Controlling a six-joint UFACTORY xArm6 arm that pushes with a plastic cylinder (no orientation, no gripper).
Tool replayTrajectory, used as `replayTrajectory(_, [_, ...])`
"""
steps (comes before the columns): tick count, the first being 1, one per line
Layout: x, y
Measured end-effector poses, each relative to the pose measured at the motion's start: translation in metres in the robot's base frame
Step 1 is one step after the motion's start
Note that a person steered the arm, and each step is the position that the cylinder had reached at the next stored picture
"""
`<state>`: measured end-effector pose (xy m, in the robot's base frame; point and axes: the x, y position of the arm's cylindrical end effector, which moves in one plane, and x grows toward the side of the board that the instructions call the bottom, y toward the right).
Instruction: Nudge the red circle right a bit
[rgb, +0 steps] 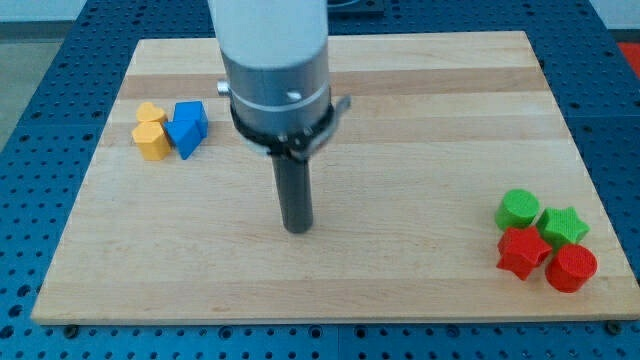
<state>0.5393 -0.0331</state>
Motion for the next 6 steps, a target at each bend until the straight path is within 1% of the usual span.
replayTrajectory(1, [0.046,0.03])
replayTrajectory(2, [0.079,0.067])
replayTrajectory(3, [0.078,0.096])
replayTrajectory(4, [0.079,0.149])
replayTrajectory(6, [0.079,0.209])
